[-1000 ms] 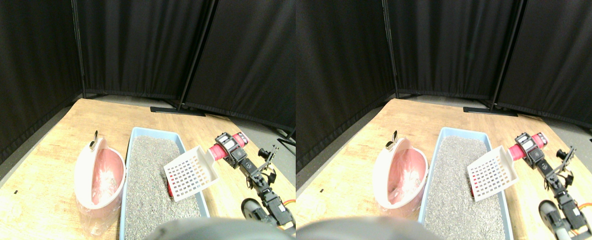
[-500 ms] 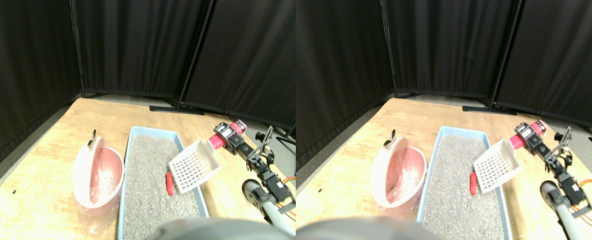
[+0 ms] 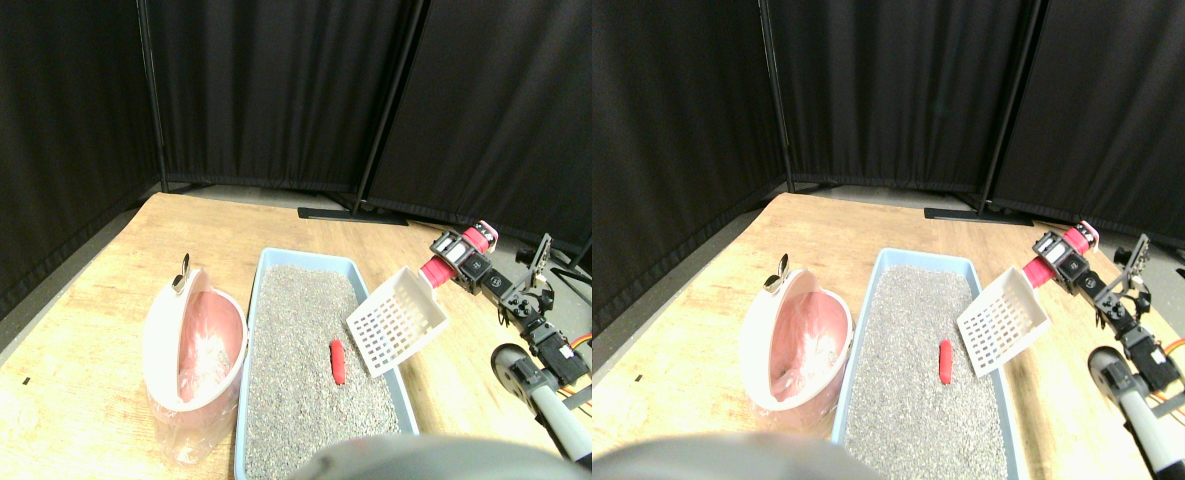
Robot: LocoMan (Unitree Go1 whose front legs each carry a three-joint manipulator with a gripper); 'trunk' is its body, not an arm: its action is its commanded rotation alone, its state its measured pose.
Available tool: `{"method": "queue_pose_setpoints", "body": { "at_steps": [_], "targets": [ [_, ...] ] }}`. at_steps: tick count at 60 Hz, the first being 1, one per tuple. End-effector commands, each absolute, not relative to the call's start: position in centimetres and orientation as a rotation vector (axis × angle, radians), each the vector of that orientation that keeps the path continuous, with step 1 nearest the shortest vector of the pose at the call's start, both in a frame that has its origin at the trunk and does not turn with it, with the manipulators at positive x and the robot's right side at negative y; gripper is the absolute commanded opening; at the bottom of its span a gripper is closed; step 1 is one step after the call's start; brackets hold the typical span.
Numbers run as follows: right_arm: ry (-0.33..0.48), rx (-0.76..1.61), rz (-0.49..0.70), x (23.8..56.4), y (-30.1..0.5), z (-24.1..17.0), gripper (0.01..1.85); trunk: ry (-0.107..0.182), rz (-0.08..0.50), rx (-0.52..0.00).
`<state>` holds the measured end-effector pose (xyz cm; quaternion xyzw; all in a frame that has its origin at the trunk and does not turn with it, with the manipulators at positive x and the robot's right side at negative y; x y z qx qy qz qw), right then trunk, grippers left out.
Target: Scoop (unimanual)
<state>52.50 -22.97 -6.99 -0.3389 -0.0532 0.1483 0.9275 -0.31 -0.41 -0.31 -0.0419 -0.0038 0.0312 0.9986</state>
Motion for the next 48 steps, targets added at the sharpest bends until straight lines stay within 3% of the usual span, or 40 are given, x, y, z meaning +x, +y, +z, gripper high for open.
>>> {"method": "queue_pose_setpoints", "body": {
  "at_steps": [1,3,22,25,32,48],
  "targets": [
    [-0.161,-0.708,0.318,52.3,-22.2,-5.9,0.05,0.010,0.072,-0.101],
    [-0.126,-0.700,0.298,52.1,-21.7,-5.8,0.05,0.012,0.073,-0.102],
    [-0.142,-0.736,0.387,52.5,-20.9,-7.1,0.05,0.015,0.072,-0.106],
    [-0.068,-0.738,0.346,52.0,-20.5,-7.3,0.05,0.015,0.071,-0.106],
    [-0.049,-0.732,0.344,52.0,-20.5,-7.5,0.05,0.014,0.067,-0.106],
    [-0.107,-0.781,0.347,52.6,-21.5,-7.8,0.05,0.012,0.059,-0.101]
  ]
}}
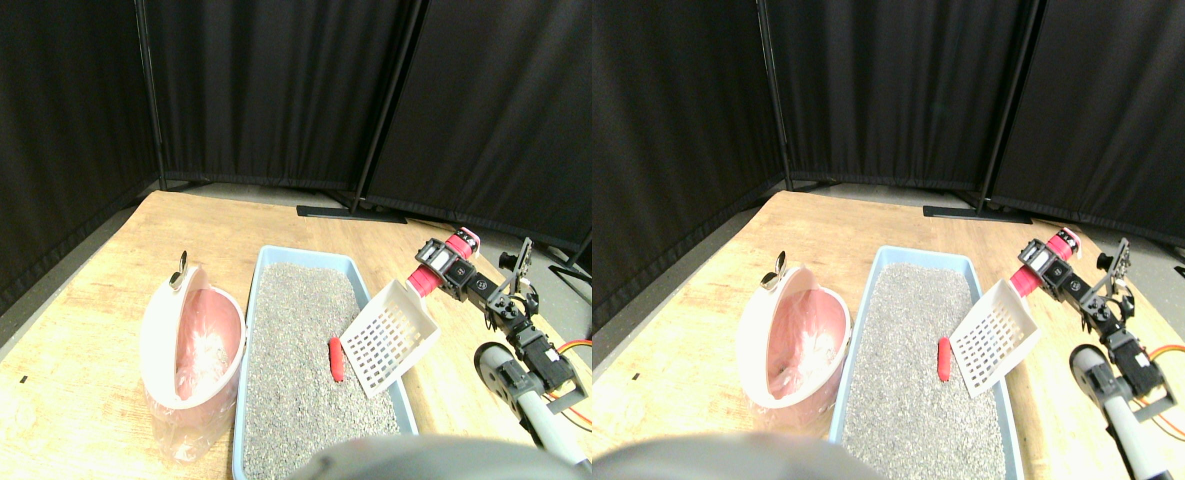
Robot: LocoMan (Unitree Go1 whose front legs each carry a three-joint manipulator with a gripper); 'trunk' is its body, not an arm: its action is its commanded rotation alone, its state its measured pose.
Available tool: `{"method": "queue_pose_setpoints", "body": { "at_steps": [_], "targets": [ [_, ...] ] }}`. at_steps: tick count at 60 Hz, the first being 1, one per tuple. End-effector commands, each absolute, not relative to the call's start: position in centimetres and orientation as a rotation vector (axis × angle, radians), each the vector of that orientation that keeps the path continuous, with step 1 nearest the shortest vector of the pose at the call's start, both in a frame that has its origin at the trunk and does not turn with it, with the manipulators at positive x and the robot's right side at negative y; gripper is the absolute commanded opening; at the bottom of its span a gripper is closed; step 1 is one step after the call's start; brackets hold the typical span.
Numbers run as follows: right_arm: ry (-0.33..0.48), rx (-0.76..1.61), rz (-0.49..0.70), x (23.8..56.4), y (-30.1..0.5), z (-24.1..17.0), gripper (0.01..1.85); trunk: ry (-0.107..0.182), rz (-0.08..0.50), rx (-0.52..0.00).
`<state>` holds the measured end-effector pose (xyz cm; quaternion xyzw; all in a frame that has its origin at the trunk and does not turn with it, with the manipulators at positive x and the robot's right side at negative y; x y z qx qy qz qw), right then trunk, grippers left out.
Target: Scoop (unimanual)
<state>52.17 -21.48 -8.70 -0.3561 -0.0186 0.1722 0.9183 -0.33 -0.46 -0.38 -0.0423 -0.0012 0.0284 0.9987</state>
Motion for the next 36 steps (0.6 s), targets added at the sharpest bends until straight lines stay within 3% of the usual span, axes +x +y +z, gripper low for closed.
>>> {"method": "queue_pose_setpoints", "body": {
  "at_steps": [1,16,36],
  "targets": [
    [-0.100,-0.786,0.344,52.5,-21.5,-7.7,0.05,0.012,0.059,-0.101],
    [-0.110,-0.797,0.328,52.4,-21.5,-7.6,0.05,0.008,0.050,-0.096],
    [-0.064,-0.793,0.339,52.6,-20.5,-8.4,0.05,0.006,0.049,-0.095]
  ]
}}
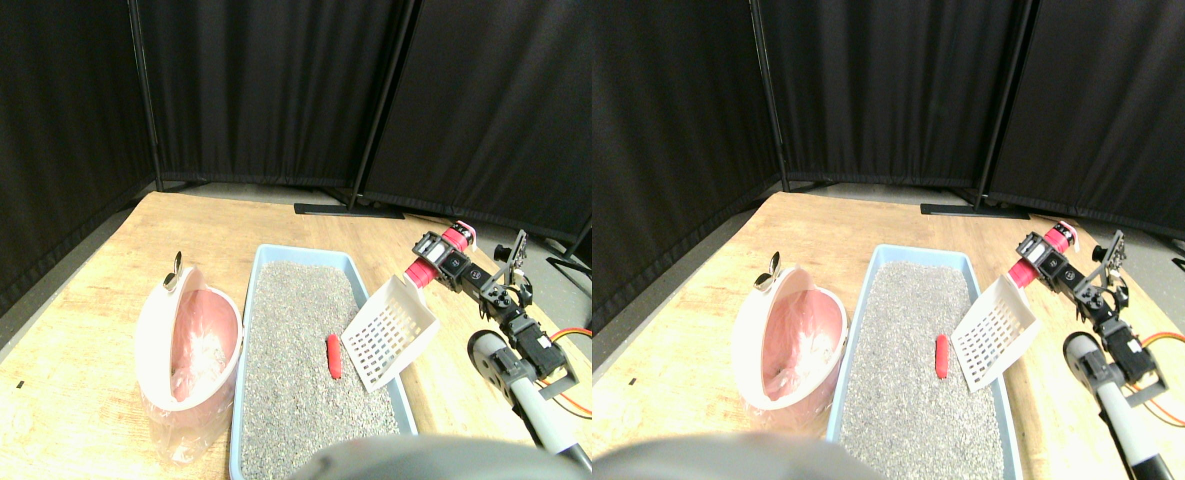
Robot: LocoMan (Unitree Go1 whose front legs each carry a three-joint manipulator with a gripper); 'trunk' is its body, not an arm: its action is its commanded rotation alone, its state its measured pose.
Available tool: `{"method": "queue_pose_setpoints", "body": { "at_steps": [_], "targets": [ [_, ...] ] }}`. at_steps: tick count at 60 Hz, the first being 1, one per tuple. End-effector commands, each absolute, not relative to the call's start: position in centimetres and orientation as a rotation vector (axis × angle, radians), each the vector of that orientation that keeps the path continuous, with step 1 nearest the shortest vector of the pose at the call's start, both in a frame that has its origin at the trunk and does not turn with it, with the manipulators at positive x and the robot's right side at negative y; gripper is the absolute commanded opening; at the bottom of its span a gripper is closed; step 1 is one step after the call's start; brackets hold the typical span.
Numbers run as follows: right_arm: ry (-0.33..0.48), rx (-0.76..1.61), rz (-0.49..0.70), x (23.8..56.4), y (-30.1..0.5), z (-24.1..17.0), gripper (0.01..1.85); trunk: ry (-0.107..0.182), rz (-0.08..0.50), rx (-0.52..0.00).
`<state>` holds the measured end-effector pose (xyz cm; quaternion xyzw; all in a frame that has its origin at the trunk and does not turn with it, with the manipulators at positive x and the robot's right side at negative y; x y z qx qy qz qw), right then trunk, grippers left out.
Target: Scoop (unimanual)
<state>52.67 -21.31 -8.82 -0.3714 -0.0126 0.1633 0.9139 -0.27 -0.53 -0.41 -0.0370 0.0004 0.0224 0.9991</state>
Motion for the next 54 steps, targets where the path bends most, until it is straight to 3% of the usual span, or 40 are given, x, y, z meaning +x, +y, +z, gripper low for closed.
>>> {"method": "queue_pose_setpoints", "body": {
  "at_steps": [1,16,20,23,27,30,39,54],
  "targets": [
    [-0.064,-0.793,0.339,52.6,-20.5,-8.4,0.05,0.006,0.049,-0.095],
    [-0.060,-0.779,0.413,52.9,-18.9,-11.0,0.05,0.010,0.059,-0.103],
    [0.038,-0.765,0.417,52.2,-17.9,-12.4,0.05,0.009,0.061,-0.110],
    [0.047,-0.762,0.421,52.1,-17.8,-12.7,0.05,0.009,0.065,-0.113],
    [0.149,-0.691,0.453,50.9,-16.5,-15.4,0.05,0.014,0.072,-0.117],
    [0.182,-0.664,0.480,50.2,-15.7,-17.0,0.05,0.016,0.076,-0.118],
    [0.164,-0.609,0.531,49.6,-14.6,-18.8,0.05,0.018,0.089,-0.121],
    [0.189,-0.522,0.455,50.6,-15.0,-17.2,0.05,0.020,0.092,-0.123]
  ]
}}
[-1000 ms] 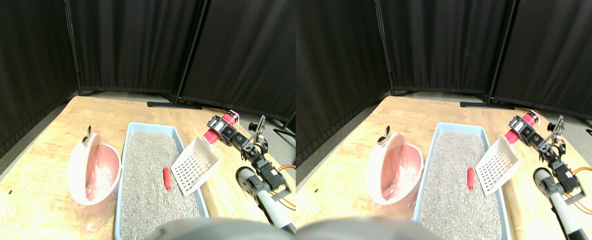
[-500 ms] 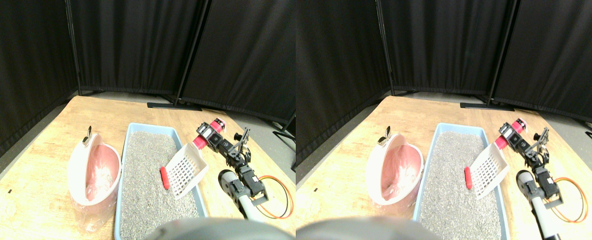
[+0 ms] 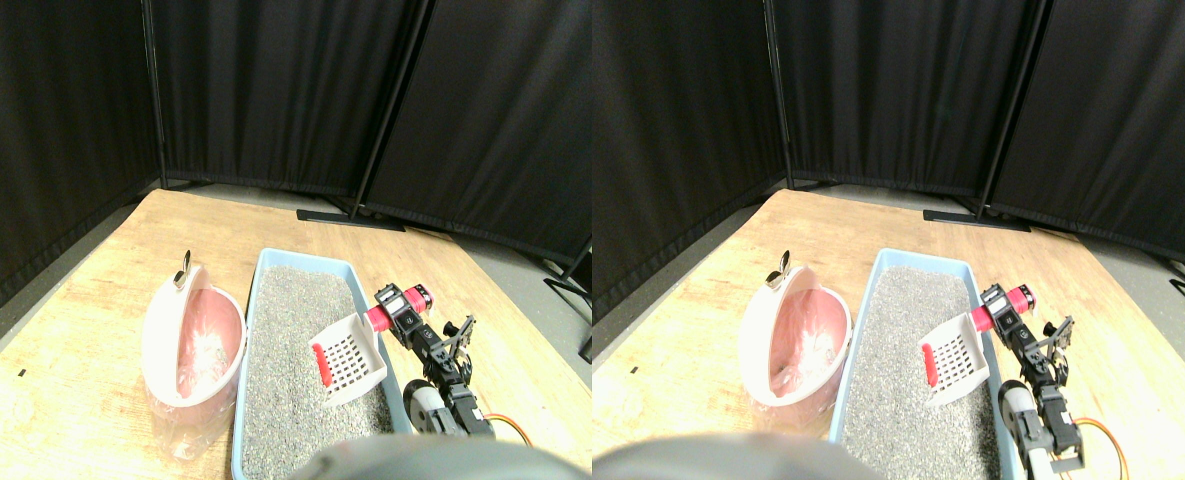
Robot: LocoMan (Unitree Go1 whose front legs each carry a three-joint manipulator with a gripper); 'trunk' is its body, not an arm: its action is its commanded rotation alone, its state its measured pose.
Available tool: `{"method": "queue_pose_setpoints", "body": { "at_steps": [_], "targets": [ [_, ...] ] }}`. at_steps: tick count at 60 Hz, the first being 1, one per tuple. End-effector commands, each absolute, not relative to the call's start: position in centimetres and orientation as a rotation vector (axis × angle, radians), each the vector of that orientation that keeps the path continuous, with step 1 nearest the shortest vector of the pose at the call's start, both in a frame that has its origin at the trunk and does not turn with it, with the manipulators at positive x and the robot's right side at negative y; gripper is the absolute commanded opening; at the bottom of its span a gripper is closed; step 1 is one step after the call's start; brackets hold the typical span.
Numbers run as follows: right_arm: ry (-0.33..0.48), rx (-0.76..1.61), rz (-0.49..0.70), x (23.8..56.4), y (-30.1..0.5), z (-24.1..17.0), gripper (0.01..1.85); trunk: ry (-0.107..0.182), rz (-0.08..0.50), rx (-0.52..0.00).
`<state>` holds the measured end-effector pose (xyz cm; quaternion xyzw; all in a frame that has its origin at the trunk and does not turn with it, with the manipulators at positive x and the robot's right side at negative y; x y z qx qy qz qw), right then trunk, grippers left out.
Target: Scoop (unimanual)
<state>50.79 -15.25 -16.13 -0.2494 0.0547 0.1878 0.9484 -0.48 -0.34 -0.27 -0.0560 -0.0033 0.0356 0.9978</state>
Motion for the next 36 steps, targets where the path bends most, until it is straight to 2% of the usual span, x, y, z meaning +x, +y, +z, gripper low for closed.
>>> {"method": "queue_pose_setpoints", "body": {
  "at_steps": [1,10,11,16,25,29,30,36],
  "targets": [
    [0.178,-0.523,0.454,50.7,-15.1,-16.9,0.05,0.020,0.092,-0.123],
    [0.148,-0.506,0.434,51.1,-16.0,-16.0,0.05,0.020,0.088,-0.119],
    [0.143,-0.495,0.429,51.1,-16.3,-15.6,0.10,0.020,0.088,-0.118],
    [0.134,-0.471,0.414,51.0,-16.5,-15.2,0.05,0.021,0.087,-0.117],
    [0.121,-0.186,0.338,50.9,-17.0,-14.4,0.05,0.014,0.089,-0.118],
    [0.118,-0.174,0.323,50.9,-17.1,-14.4,0.05,0.012,0.091,-0.120],
    [0.114,-0.093,0.289,50.9,-17.4,-14.3,0.05,0.011,0.092,-0.120],
    [0.118,-0.003,0.251,50.9,-18.0,-14.4,0.05,0.007,0.094,-0.121]
  ]
}}
